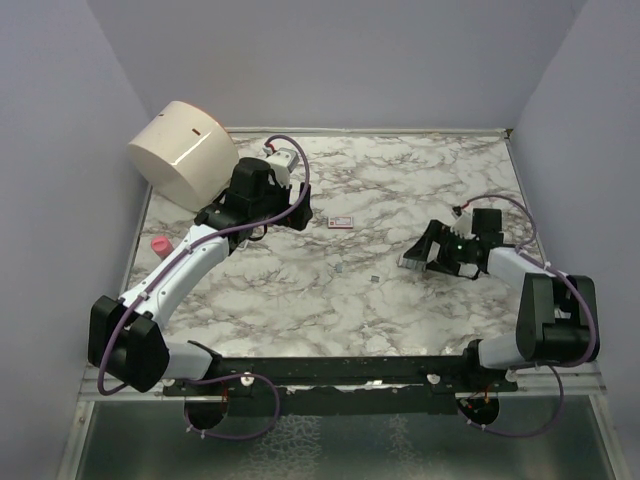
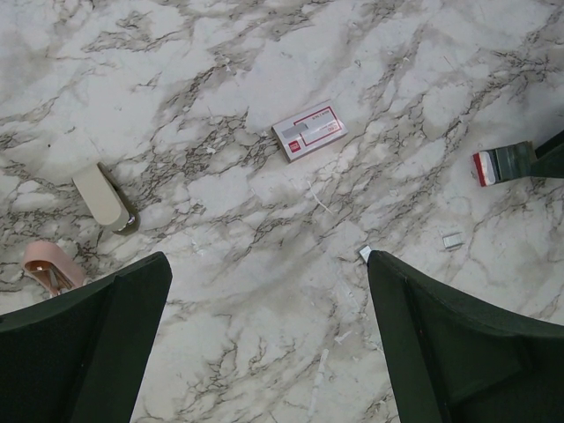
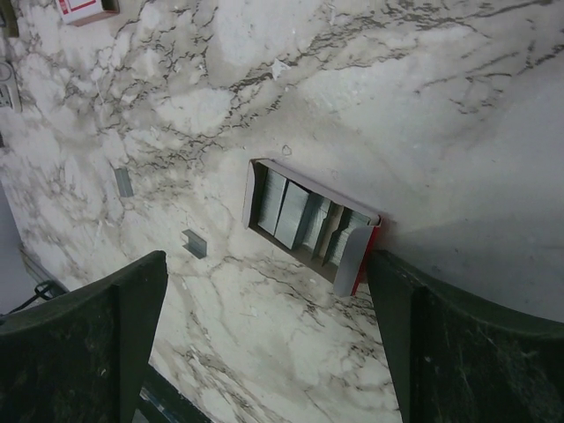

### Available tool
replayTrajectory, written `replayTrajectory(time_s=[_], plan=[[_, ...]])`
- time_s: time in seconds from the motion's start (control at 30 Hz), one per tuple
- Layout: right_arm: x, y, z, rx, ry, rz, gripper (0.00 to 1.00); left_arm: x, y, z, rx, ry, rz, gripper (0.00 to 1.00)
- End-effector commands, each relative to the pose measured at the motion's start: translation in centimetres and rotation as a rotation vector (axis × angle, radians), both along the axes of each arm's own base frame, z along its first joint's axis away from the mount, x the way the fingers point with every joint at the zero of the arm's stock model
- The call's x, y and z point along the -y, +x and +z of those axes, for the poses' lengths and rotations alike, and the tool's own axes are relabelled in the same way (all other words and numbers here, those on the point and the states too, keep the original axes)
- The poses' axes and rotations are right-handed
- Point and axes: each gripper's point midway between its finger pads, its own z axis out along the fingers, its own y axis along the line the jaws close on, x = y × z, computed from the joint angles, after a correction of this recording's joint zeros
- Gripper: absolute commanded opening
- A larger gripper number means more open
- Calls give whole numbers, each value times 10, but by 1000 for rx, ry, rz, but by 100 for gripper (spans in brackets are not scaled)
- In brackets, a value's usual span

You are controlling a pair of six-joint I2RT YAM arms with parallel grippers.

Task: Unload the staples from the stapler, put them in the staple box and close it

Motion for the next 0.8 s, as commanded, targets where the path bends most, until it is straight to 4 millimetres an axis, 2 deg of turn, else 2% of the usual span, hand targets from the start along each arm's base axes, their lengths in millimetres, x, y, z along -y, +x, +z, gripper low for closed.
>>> replayTrajectory(time_s=[0.0,0.2,0.43,0.47,0.53,0.67,0.7,0.77], plan=[[-19,15,8,47,36,60,95,7,1,5,13,-20,-21,97],[-48,21,8,46,50,118,95,6,1,5,14,-16,-18,97],[-66,24,15,49,74,165,95,6,1,5,18,-13,-20,97],[-64,24,15,48,55,176,95,6,1,5,17,-14,-19,97],[-47,33,18,66,-68,154,96,5,0,6,18,-13,-18,97],[-24,40,37,154,-273,159,94,6,0,7,20,-15,-19,97],[-21,39,40,166,-330,165,92,6,0,7,18,-17,-20,97],[-31,32,44,181,-376,212,91,6,0,7,18,-19,-20,97]])
